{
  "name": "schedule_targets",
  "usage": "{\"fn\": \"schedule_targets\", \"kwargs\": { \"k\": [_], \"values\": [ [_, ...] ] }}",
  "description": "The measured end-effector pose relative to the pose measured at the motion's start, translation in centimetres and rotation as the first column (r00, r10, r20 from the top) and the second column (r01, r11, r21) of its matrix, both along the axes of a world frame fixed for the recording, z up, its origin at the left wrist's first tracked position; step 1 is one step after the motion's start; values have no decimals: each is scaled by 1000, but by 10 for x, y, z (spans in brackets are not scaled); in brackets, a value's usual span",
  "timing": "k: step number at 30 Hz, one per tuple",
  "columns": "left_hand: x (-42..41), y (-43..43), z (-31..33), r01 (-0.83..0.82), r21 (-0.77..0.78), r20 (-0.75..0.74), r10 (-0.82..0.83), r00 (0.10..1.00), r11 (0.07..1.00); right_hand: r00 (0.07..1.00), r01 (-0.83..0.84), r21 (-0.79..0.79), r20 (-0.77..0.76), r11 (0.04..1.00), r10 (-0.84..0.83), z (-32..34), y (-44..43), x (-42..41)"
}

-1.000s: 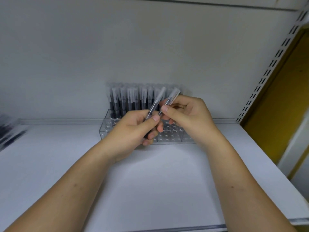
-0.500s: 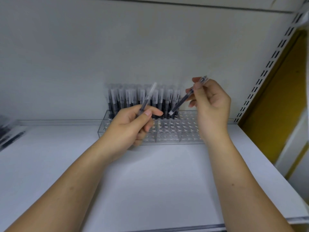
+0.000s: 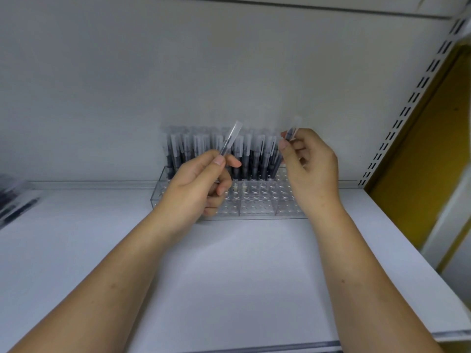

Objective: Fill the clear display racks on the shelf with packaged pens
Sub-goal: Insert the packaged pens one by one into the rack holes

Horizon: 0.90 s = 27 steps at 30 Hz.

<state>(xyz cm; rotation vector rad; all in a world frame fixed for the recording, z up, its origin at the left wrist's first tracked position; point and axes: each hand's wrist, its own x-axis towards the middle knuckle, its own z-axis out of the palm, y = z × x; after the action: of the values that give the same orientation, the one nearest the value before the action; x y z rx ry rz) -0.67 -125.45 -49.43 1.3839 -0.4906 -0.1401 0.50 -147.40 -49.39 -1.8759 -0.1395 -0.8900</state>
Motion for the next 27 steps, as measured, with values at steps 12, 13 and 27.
{"fn": "schedule_targets", "kwargs": {
  "k": [12, 13, 27],
  "values": [
    [-2, -2, 4, -55, -39, 64, 58, 996, 998, 983, 75, -98, -160, 992, -90, -8, -4, 3],
    [-2, -2, 4, -64, -41, 65, 67, 996, 997, 979, 79, -110, -177, 991, -98, -8, -4, 2],
    [-3, 1, -3, -297, 167, 412, 207, 887, 940, 992, 100, 28, 80, 995, -102, 10, 5, -14]
  ]
}}
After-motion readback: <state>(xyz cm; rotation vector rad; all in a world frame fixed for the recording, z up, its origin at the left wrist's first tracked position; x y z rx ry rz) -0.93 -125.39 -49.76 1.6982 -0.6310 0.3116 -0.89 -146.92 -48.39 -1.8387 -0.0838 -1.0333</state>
